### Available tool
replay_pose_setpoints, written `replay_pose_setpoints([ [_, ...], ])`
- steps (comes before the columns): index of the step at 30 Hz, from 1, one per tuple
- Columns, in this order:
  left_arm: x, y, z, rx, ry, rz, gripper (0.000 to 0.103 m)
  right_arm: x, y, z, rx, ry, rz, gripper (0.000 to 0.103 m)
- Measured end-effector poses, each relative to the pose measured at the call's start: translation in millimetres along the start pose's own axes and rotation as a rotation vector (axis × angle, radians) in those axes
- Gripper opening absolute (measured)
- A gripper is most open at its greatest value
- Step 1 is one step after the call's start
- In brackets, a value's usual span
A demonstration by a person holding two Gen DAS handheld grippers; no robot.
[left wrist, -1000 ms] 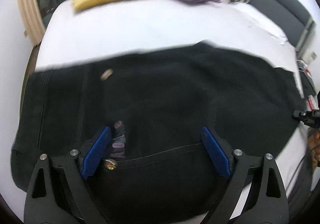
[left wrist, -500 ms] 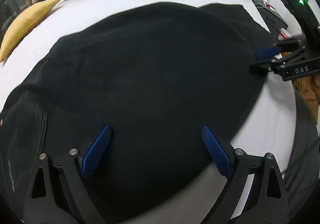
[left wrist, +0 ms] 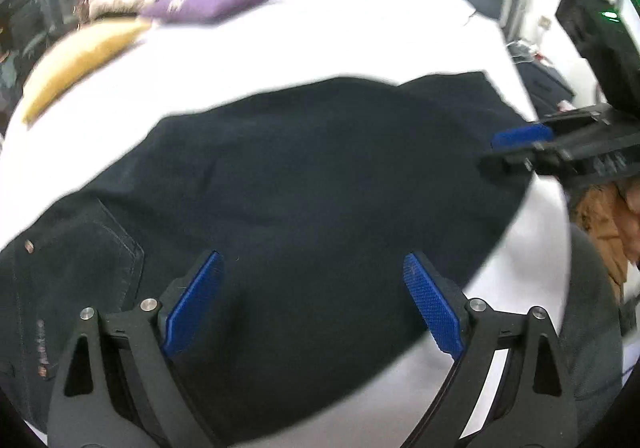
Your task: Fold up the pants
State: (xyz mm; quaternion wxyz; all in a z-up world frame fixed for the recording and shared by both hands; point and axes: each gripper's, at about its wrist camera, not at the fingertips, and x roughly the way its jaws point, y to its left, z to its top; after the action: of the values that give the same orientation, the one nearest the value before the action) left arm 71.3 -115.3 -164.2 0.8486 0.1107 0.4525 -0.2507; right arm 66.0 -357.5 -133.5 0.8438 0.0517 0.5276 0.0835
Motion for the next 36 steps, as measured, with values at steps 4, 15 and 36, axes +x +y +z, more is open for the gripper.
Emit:
replay_pose_setpoints([
  [4,11.5,2.4,-25.3,0.035,0.065,-0.002,0.091,28.1,8.1,-27.7,-0.081,0.084,-0.105,0.058],
  [15,-11.3,16.5,4.1,0.019,-0.042,0.037,0.092,-67.5,-60.6,-20.6,0.201,-0.212,0.045,0.058],
  [36,-30.6,7.2,-13.0,-0.041,-0.001,-0.077,0.092,-102.9,-267.8,-164.0,1.166,-0.491,0.218,0.061],
])
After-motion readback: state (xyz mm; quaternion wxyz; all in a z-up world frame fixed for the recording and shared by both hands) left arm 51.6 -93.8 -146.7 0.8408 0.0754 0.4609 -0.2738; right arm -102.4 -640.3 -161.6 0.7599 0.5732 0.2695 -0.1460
